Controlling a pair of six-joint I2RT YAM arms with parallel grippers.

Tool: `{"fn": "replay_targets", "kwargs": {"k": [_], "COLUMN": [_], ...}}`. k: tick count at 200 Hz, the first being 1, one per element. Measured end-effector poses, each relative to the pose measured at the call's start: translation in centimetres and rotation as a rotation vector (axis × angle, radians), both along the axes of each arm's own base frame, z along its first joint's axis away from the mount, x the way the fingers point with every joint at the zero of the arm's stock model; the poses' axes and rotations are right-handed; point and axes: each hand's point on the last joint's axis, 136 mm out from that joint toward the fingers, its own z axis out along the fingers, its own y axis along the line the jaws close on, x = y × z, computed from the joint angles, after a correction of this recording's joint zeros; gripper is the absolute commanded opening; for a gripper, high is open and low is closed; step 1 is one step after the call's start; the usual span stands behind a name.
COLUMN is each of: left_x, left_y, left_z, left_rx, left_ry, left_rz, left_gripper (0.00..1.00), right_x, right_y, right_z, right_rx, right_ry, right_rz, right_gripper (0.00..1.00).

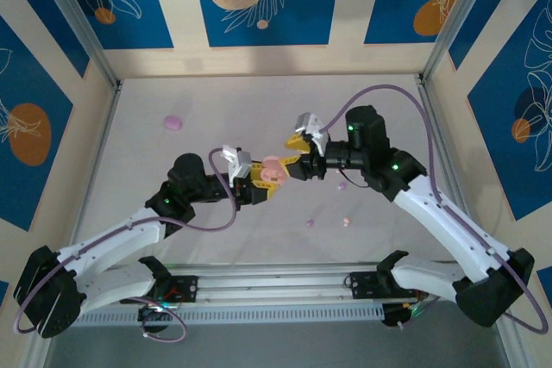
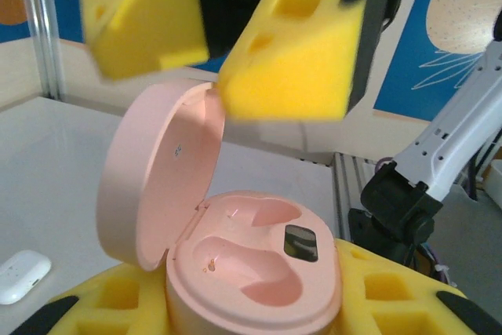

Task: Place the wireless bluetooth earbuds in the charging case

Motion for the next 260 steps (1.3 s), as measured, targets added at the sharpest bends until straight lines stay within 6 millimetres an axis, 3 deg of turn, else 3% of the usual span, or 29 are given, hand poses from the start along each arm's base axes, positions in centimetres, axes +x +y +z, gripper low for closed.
{"fn": "replay_targets", "kwargs": {"k": [12, 32, 57, 72, 94, 114, 135, 199, 227, 260], "left_x": [0.2, 0.7, 1.2, 1.3, 1.4, 1.4, 1.2, 1.0, 1.0, 1.1], "left_y": [0.1, 0.3, 0.6, 0.8, 0.9, 1.0, 1.3, 1.4, 1.1, 1.1], "left_z": [0.0, -0.3, -1.1, -1.3, -1.0, -0.7, -0.7, -1.7, -1.9, -2.1], "left_rx": [-0.005, -0.005, -0.001, -0.002, -0.013, -0.024, -0.032, -0.034, -0.032, -0.029], "left_ry": [-0.005, -0.005, -0.002, -0.005, -0.011, -0.016, -0.016, -0.006, -0.003, 0.002], "left_rz": [0.017, 0.053, 0.09, 0.106, 0.115, 0.121, 0.124, 0.121, 0.11, 0.109], "left_gripper": [0.28, 0.27, 0.27, 0.27, 0.27, 0.27, 0.27, 0.26, 0.27, 0.27], "right_x": [0.3, 1.6, 4.0, 5.1, 5.4, 3.4, 0.6, -5.2, -5.3, -4.2], "right_y": [-1.3, -4.1, -8.4, -10.7, -13.4, -14.9, -16.1, -17.9, -18.5, -18.2], "right_z": [1.1, 2.0, -0.1, -4.0, -12.1, -19.1, -22.9, -28.1, -29.4, -29.5], "right_rx": [0.036, 0.079, 0.105, 0.088, 0.01, -0.104, -0.183, -0.234, -0.189, -0.125], "right_ry": [0.027, 0.125, 0.315, 0.477, 0.777, 1.028, 1.188, 1.353, 1.388, 1.39], "right_rz": [-0.08, -0.268, -0.521, -0.66, -0.848, -0.975, -1.075, -1.232, -1.253, -1.209], "right_gripper": [0.56, 0.49, 0.44, 0.39, 0.36, 0.36, 0.36, 0.39, 0.36, 0.34]}}
